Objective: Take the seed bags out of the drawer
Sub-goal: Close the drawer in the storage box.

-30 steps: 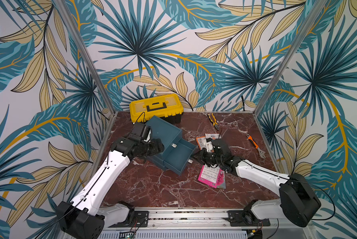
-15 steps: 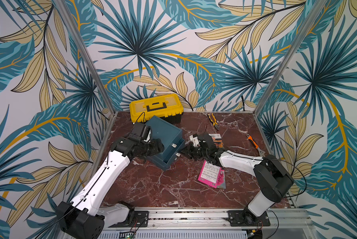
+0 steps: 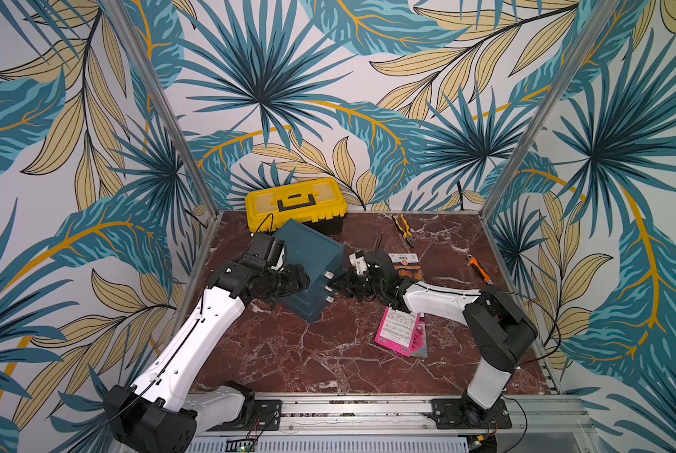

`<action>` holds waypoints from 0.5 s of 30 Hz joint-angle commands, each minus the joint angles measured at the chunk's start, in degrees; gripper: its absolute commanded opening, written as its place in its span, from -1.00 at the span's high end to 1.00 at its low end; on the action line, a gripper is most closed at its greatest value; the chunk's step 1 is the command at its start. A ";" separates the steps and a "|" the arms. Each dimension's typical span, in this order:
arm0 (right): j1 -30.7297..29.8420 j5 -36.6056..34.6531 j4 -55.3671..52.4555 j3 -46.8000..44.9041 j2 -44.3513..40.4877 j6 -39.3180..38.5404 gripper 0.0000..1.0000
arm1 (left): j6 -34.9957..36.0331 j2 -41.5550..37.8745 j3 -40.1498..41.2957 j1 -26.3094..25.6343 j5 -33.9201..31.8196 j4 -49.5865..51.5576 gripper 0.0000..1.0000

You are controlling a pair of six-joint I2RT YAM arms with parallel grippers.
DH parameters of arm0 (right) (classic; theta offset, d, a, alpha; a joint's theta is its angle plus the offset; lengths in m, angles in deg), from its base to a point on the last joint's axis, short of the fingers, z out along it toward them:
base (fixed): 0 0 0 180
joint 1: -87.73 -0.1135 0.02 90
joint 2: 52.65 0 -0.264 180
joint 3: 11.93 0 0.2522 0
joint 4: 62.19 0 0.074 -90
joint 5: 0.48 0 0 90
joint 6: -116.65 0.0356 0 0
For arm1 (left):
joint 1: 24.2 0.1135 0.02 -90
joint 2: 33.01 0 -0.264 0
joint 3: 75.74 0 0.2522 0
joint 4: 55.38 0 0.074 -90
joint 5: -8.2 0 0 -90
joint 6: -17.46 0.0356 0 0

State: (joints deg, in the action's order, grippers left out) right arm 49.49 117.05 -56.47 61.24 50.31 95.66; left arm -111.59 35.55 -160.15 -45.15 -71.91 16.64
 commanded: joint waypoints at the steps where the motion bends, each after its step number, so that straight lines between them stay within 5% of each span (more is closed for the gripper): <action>1: -0.31 0.25 2.66 0.46 0.43 0.43 0.90 | 0.38 -0.97 -0.18 -0.23 -0.43 2.08 -0.63; 15: -0.32 -4.76 -1.01 -11.38 -5.83 -3.40 0.45 | 0.57 -0.93 0.17 -0.23 -0.31 1.69 -0.63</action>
State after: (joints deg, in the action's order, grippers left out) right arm 49.47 114.16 -57.52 53.20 44.63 92.62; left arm -111.57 35.46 -160.15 -45.15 -72.02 16.90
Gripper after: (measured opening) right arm 0.270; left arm 0.815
